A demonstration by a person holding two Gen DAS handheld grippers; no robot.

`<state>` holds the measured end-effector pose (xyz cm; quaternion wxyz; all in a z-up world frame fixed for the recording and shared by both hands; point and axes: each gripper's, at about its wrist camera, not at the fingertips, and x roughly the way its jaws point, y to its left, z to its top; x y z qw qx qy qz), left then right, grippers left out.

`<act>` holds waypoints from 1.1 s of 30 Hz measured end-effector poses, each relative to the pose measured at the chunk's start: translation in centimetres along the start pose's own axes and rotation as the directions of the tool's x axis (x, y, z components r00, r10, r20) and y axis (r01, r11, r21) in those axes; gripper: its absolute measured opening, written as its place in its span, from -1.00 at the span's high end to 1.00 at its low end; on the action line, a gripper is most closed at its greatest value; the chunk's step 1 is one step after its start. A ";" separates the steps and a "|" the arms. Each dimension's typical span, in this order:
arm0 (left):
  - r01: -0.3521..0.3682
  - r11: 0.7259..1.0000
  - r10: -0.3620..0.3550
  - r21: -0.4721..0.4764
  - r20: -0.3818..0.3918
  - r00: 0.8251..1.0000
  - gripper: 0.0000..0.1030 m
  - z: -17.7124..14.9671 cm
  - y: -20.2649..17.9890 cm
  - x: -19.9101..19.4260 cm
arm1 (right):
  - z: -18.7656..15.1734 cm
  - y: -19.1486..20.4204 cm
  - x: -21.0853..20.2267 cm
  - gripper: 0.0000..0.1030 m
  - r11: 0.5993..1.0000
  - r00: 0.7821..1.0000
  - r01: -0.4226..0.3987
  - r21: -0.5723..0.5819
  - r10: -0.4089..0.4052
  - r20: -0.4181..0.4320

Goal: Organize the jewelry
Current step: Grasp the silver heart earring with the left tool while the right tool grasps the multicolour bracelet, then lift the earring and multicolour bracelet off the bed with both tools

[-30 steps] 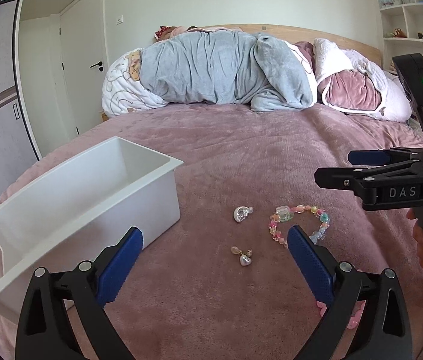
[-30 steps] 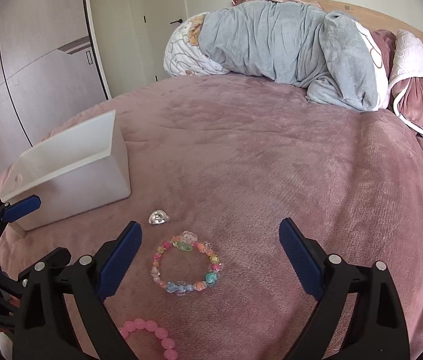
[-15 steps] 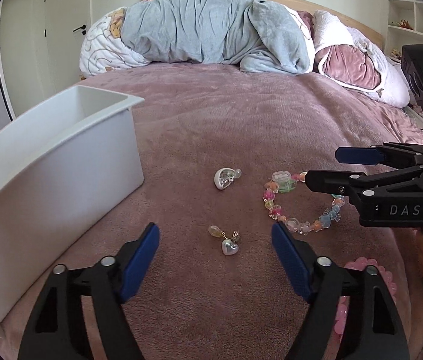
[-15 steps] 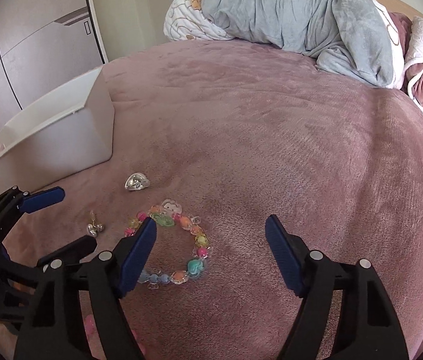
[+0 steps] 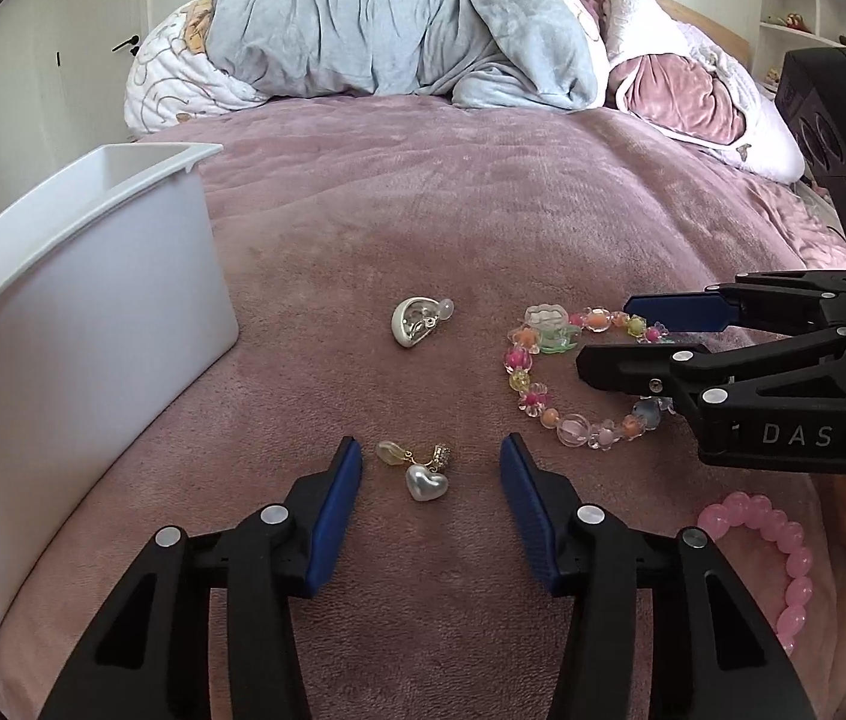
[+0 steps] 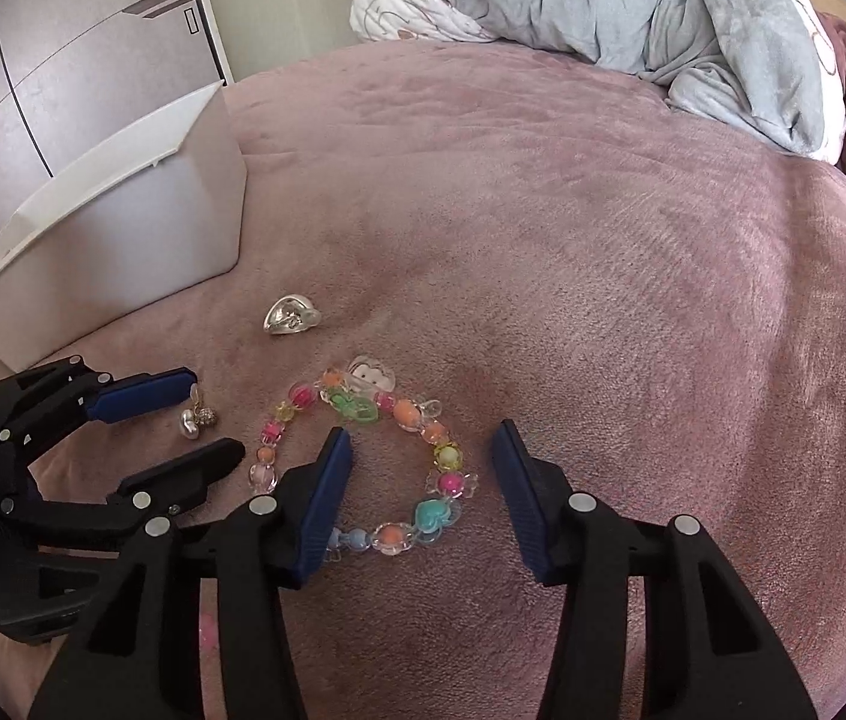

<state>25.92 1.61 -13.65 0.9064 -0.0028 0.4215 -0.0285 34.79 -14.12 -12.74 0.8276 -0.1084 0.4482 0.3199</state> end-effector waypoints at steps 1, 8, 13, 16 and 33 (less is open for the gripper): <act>0.008 1.000 -0.008 -0.003 -0.002 1.000 0.05 0.0 0.0 0.1 | -0.1 0.0 0.1 0.06 1.000 1.000 -0.002 0.001 0.002 -0.002; 0.043 0.998 -0.043 -0.045 -0.015 0.999 0.45 -0.1 0.6 0.1 | -0.3 -0.3 0.0 0.49 0.999 1.000 -0.031 0.013 0.031 0.001; 0.087 0.993 -0.089 -0.084 -0.020 0.996 0.46 -0.5 1.3 -0.8 | -0.6 0.1 -0.5 0.74 0.999 0.999 -0.037 0.008 0.037 -0.003; 0.085 0.993 -0.086 -0.079 -0.016 0.996 0.45 -1.1 1.3 -1.8 | -0.9 0.2 -1.1 0.74 0.999 0.999 -0.043 0.018 0.043 0.001; 0.029 0.997 -0.028 -0.073 0.019 0.999 0.45 -5.1 5.2 -9.7 | -0.8 5.9 -5.8 0.75 0.985 0.993 0.077 -0.157 -0.061 0.105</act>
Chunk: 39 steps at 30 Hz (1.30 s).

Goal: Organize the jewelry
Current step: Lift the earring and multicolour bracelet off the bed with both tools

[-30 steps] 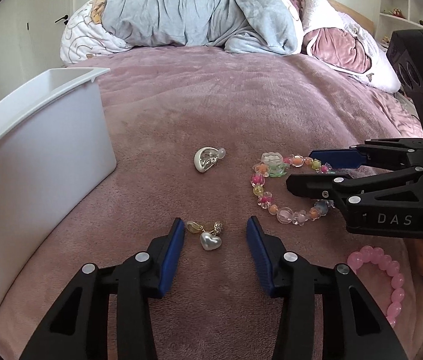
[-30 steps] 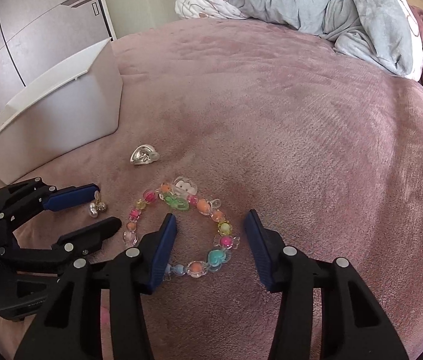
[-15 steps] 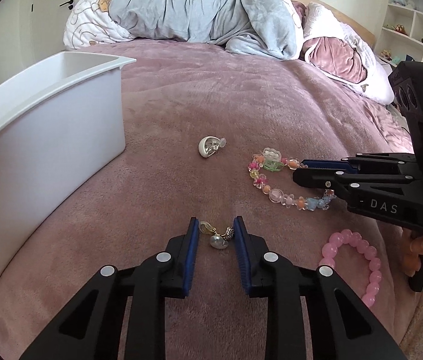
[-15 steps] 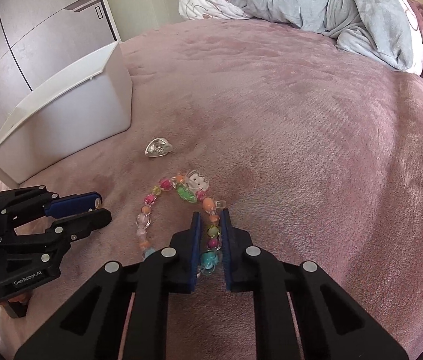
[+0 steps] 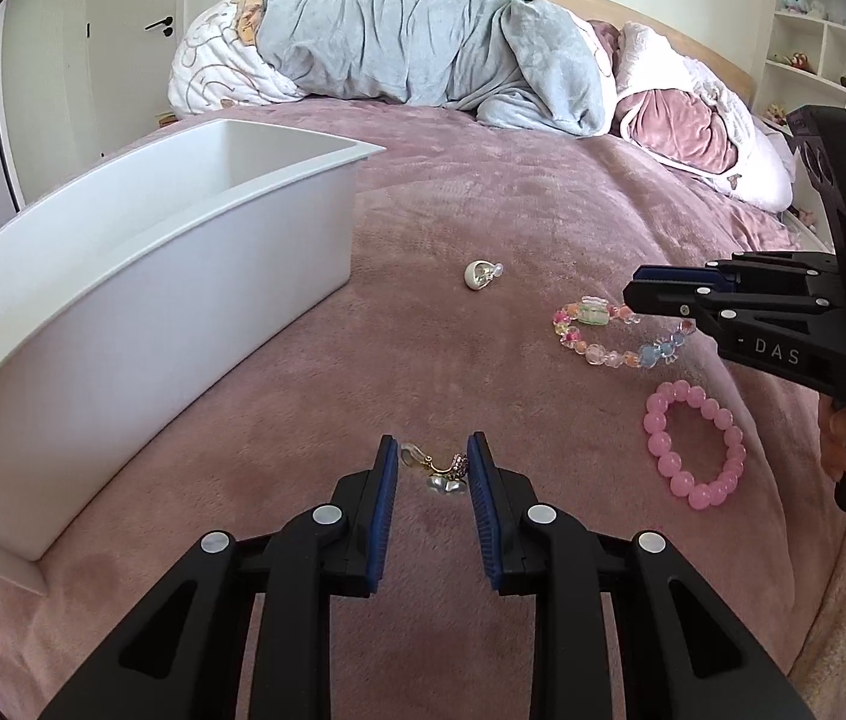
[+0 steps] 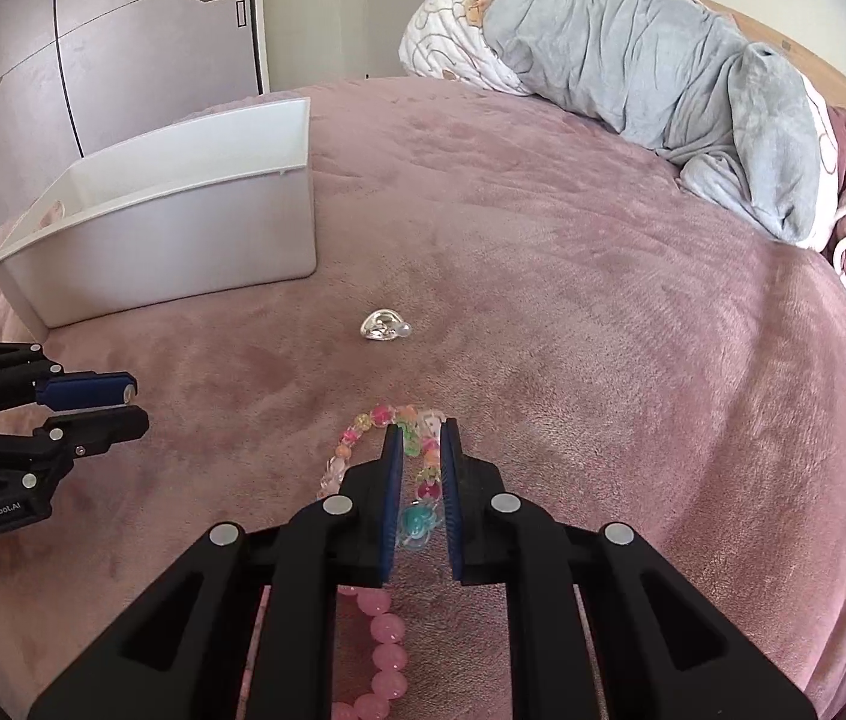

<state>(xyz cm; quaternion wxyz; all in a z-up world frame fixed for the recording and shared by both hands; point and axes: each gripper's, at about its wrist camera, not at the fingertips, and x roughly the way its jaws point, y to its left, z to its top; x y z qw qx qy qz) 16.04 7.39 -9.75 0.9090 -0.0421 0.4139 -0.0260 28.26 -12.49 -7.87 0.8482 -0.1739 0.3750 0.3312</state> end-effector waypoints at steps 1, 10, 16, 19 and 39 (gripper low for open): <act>-0.004 1.000 0.004 -0.002 0.002 1.000 0.45 -0.3 0.4 -0.6 | 0.2 0.3 -0.3 0.75 1.000 1.000 0.002 -0.007 -0.002 0.009; -0.060 0.997 0.061 -0.040 0.037 0.997 0.45 -2.6 4.2 -5.2 | 3.5 3.1 -2.6 0.75 0.997 0.996 -0.071 -0.003 0.071 0.061; -0.071 0.996 0.075 -0.062 0.065 0.995 0.45 -3.6 6.3 -7.6 | 6.3 6.2 -2.7 0.99 0.988 0.985 -0.155 0.013 0.154 0.078; -0.075 0.995 0.080 -0.073 0.074 0.994 0.45 -4.2 7.5 -8.7 | 7.5 7.8 -2.2 0.99 0.984 0.981 -0.177 0.008 0.176 0.078; -0.063 0.983 0.078 -0.173 0.077 0.994 0.44 -6.9 11.0 -9.4 | 0.5 8.3 6.4 -0.11 0.999 0.978 -0.048 -0.012 0.044 -0.205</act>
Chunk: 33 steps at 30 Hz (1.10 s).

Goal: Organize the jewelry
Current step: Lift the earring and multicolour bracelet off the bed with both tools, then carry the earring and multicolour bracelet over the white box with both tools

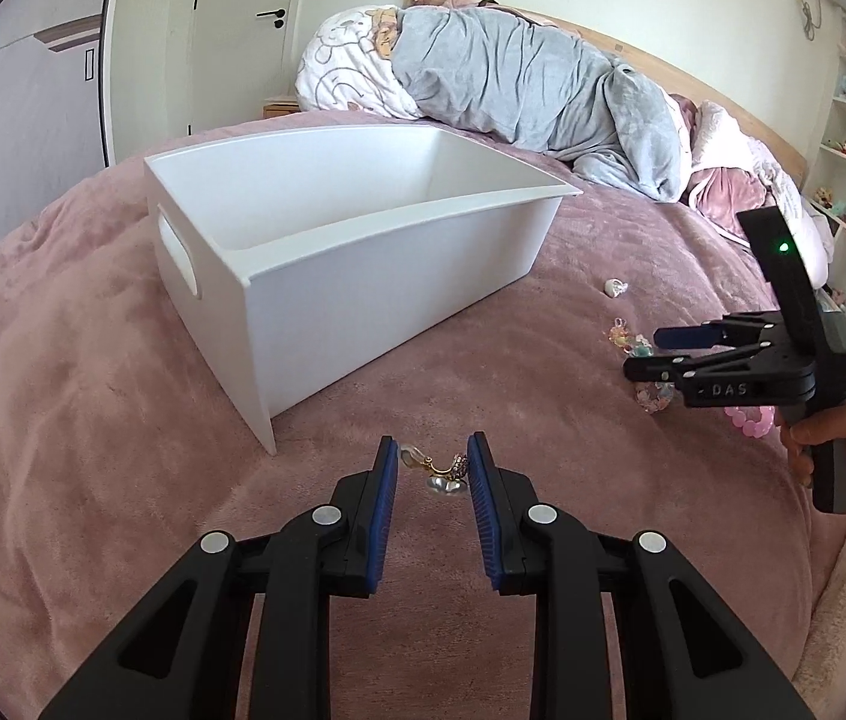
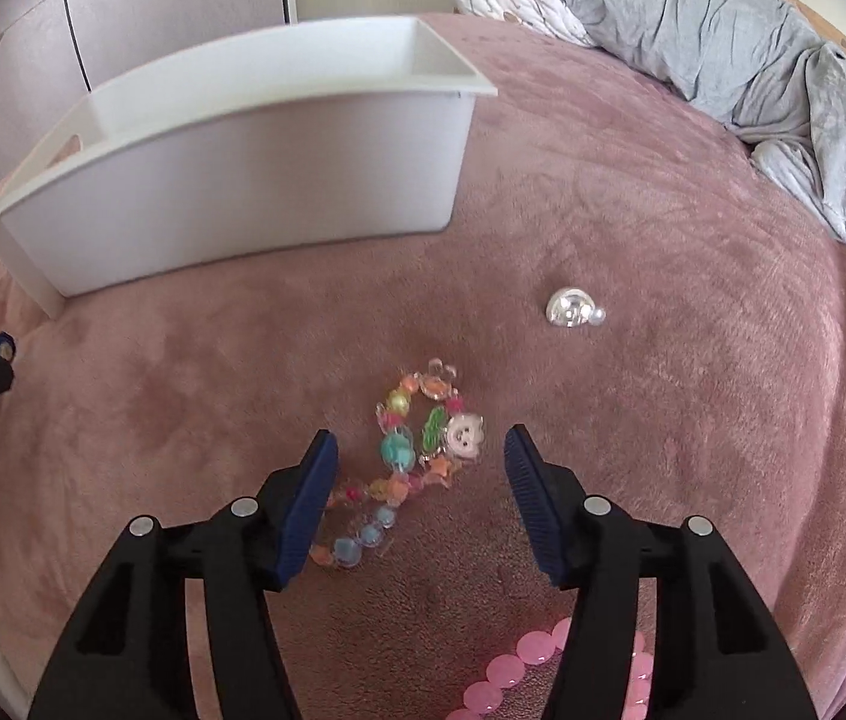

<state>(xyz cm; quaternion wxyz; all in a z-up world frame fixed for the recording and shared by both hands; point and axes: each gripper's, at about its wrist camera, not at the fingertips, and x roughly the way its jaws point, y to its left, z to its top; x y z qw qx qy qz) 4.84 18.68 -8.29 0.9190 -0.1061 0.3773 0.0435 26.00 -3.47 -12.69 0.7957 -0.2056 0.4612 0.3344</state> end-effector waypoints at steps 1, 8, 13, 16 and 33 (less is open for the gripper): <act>0.000 1.000 0.000 0.005 -0.001 1.000 0.44 0.0 -0.2 0.0 | -0.2 0.0 0.2 -0.10 1.000 1.000 -0.005 0.005 0.005 0.001; 0.018 1.000 -0.017 0.014 -0.016 1.000 0.44 0.1 -1.6 0.8 | -0.1 0.0 0.2 0.50 0.992 0.993 -0.121 0.036 0.121 0.009; 0.030 0.999 -0.029 0.022 -0.015 0.999 0.44 0.2 -2.4 1.1 | 0.2 -0.4 -0.9 0.50 0.979 0.981 -0.191 0.066 0.189 0.045; 0.033 0.999 -0.033 0.025 -0.005 0.999 0.44 0.6 -2.6 1.0 | 0.9 -0.8 -2.1 0.50 0.963 0.967 -0.249 0.101 0.241 0.082; 0.071 0.997 -0.071 0.005 0.126 0.989 0.44 5.6 -1.7 -1.1 | 8.3 -0.2 -8.2 0.50 0.898 0.887 -0.432 0.080 0.407 0.219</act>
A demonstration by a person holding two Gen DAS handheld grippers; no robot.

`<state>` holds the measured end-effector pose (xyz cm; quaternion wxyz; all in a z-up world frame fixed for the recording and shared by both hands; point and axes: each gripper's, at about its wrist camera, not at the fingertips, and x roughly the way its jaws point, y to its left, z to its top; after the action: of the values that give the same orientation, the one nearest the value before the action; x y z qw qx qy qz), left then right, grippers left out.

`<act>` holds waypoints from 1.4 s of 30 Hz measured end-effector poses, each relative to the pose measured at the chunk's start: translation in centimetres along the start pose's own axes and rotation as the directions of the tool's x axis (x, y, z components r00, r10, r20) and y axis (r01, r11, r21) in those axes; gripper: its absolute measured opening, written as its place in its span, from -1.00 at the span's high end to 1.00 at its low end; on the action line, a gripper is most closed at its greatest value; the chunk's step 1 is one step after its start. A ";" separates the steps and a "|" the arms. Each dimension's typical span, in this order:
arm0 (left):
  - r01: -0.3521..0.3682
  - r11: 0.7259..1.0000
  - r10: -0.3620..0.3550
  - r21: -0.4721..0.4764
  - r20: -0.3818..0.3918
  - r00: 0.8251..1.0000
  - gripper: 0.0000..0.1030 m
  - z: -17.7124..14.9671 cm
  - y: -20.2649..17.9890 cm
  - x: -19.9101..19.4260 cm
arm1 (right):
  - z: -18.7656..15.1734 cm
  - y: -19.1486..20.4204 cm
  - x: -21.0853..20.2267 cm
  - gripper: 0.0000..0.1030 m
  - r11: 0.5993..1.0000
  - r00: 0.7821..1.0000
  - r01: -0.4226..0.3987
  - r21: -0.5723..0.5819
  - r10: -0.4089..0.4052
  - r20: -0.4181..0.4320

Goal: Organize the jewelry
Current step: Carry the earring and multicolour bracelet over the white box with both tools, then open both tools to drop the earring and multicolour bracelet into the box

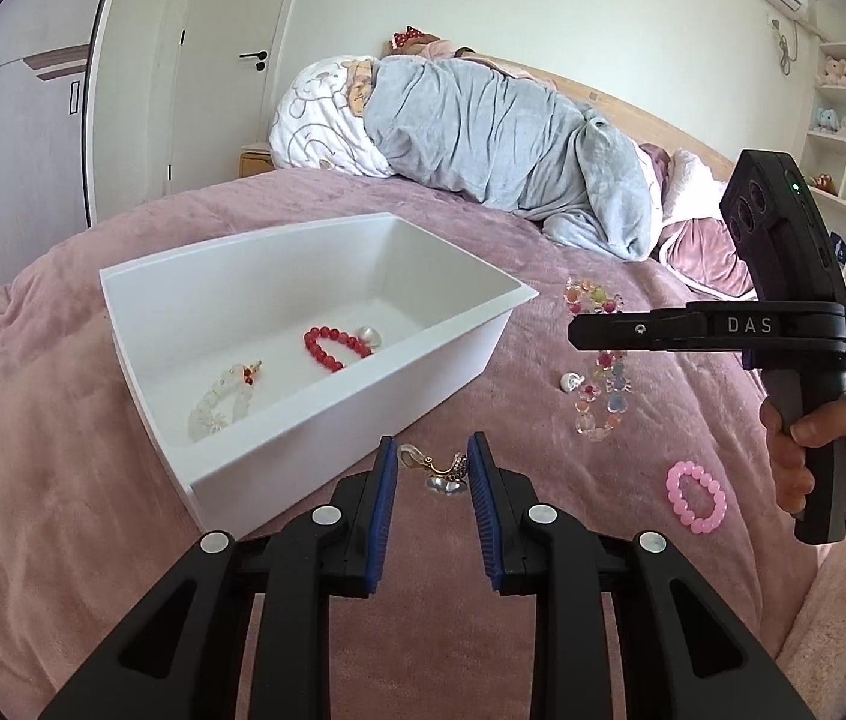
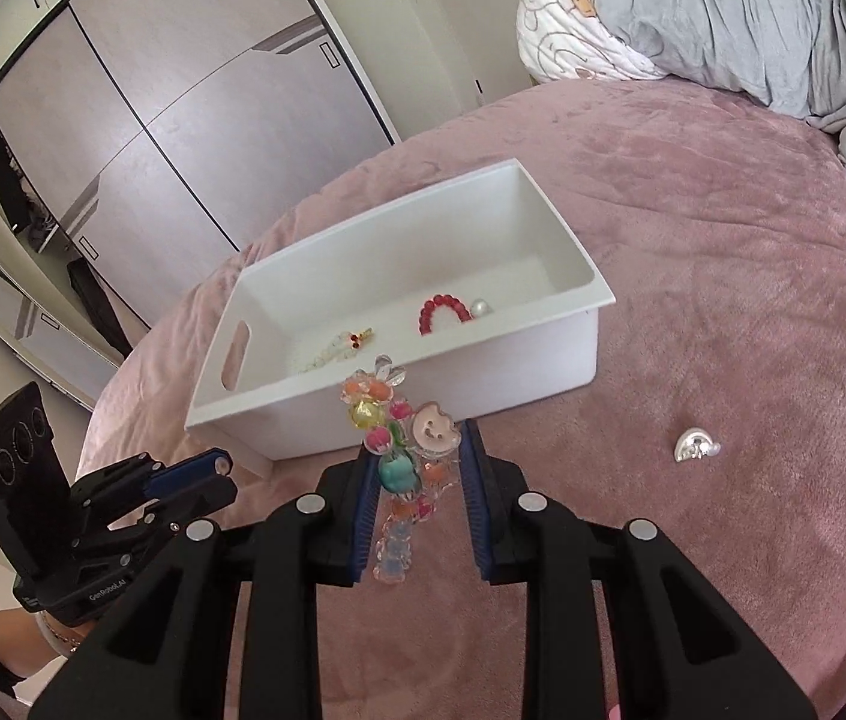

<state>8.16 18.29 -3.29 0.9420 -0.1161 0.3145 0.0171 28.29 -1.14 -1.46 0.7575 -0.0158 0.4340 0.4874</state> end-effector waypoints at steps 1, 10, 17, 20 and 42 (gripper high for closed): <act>0.008 1.000 -0.008 0.006 0.010 1.000 0.44 0.4 0.1 -0.2 | 0.6 0.4 0.0 0.50 1.000 1.000 -0.006 -0.007 0.006 0.000; 0.004 1.000 -0.006 0.021 0.082 0.997 0.44 5.4 1.8 -1.1 | 8.0 3.5 2.3 0.50 0.994 1.000 -0.014 -0.110 0.015 0.008; -0.128 0.988 0.127 0.084 0.014 0.992 0.44 8.0 4.8 1.3 | 11.9 4.1 6.5 0.50 0.987 1.000 0.025 -0.159 -0.027 -0.009; -0.164 0.980 0.171 0.109 -0.057 0.984 0.44 8.5 6.4 3.3 | 12.6 3.3 8.9 0.49 0.986 0.998 0.049 -0.157 -0.056 -0.040; -0.251 0.959 0.269 0.134 -0.140 0.953 0.07 7.7 7.8 7.3 | 10.5 1.0 17.3 0.28 0.960 0.966 0.139 -0.244 -0.185 -0.178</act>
<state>17.70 27.31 -3.24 0.9089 -0.0201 0.4007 0.1138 36.84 16.60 -6.21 0.7408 -0.1874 0.4457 0.4663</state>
